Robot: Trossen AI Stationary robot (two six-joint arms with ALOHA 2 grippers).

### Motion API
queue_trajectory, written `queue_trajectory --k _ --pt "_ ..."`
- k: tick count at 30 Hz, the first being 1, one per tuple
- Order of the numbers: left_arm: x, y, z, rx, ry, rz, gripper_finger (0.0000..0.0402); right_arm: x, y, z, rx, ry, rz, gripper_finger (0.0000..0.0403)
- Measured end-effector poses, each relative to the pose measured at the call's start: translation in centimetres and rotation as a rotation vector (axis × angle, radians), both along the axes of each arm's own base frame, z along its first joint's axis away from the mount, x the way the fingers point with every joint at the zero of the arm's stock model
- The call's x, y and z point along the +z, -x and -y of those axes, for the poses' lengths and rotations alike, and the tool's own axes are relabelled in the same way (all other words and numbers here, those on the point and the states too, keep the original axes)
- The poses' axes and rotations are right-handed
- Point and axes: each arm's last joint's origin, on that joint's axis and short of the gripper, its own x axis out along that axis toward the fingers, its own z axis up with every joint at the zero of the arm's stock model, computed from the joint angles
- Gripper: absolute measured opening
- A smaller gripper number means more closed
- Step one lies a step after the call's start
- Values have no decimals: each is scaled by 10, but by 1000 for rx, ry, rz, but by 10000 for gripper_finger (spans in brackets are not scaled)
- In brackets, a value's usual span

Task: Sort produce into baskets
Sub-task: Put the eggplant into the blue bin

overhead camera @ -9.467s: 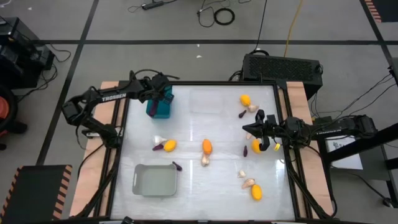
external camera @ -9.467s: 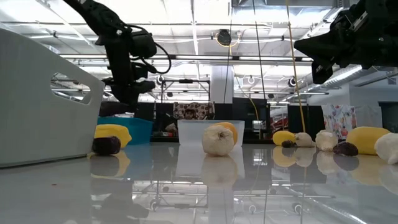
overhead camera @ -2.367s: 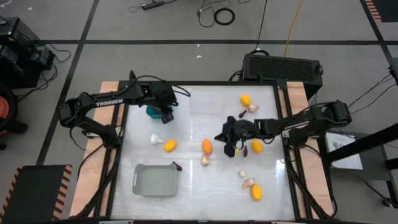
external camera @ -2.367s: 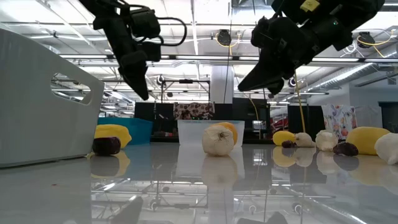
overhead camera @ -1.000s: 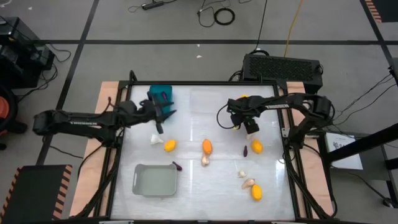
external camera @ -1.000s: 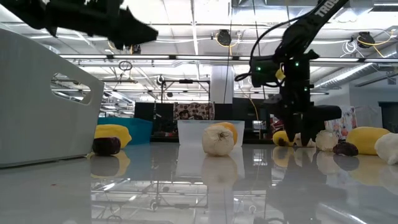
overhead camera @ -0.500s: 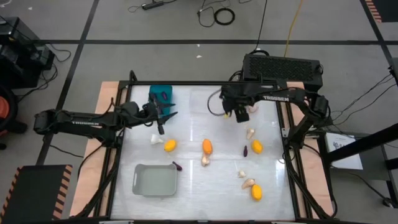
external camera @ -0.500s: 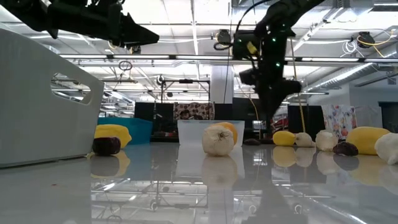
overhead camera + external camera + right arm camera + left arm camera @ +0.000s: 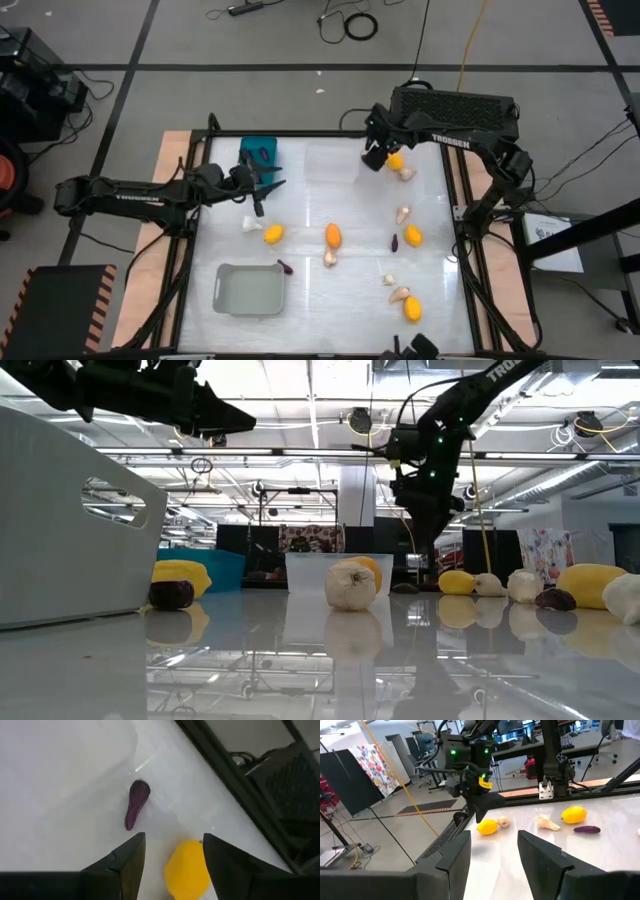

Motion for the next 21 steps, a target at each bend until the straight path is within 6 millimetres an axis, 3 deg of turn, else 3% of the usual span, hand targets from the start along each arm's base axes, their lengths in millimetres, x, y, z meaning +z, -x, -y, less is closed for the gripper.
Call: queue_trajectory --k 6,15,21 --pt "-2 0 0 -11 50 -7 171 -20 -3 -13 192 -90 33 192" --pt "-11 -3 0 -2 152 -50 171 -52 0 -18 210 -25 92 192" --pt "-15 -2 1 -2 168 -85 171 -57 0 -17 208 13 128 192"
